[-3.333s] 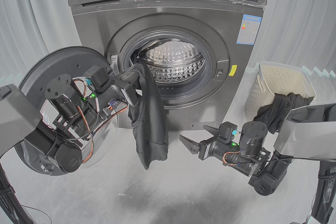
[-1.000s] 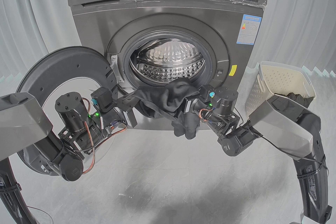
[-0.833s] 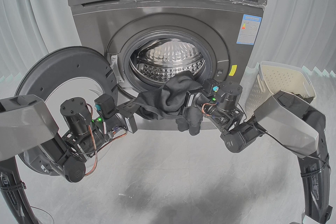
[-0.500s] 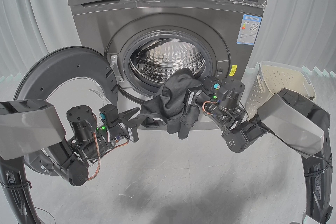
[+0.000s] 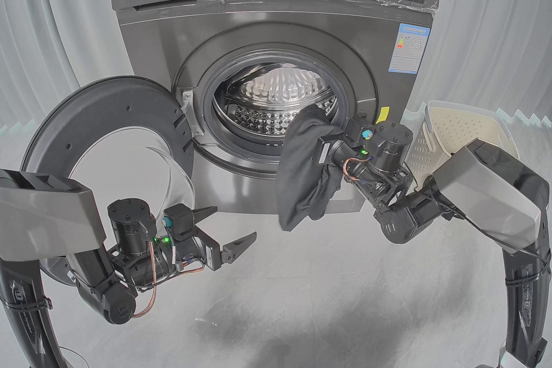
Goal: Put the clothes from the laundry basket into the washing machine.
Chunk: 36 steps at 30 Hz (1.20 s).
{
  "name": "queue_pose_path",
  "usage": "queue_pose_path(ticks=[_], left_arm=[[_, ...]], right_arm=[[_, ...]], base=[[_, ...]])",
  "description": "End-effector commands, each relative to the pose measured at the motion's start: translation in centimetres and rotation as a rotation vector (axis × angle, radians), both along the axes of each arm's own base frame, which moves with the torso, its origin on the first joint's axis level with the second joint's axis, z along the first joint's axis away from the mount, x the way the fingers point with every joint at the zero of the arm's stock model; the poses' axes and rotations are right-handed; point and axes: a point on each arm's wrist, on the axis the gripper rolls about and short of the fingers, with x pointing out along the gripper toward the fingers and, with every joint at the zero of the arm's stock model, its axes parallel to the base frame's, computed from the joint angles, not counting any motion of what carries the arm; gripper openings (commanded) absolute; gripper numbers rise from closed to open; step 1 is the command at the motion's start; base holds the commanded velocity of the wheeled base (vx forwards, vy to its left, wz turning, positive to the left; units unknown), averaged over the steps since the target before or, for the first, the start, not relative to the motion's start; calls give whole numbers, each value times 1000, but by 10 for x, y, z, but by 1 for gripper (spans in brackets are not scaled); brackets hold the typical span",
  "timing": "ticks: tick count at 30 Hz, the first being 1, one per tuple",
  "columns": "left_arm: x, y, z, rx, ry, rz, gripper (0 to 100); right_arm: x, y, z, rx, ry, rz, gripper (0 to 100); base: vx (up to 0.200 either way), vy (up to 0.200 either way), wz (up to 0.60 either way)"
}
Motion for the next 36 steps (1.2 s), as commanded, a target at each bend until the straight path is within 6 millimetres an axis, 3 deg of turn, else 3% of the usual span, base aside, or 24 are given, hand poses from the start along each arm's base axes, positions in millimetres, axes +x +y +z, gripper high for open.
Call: queue_pose_path(ticks=[1,8,12,27,36], left_arm=[[-3,1,-3,8,16,-1,100],[7,-3,2,-12,-23,7,100],[23,-9,11,-49,-77,13,100],[48,-21,-6,-53,-91,13,100],[67,-26,-11,-65,-125,40,100]], right_arm=[[-2,-4,7,7,-8,-5,0],[-10,0,1,2,-10,13,0],[-30,14,-1,-11,10,62,0],[-72,58,11,-2,2,199,0],[-88,68,5,-7,16,241,0]], base=[[0,0,0],[0,0,0],[0,0,0],[0,0,0],[0,0,0]])
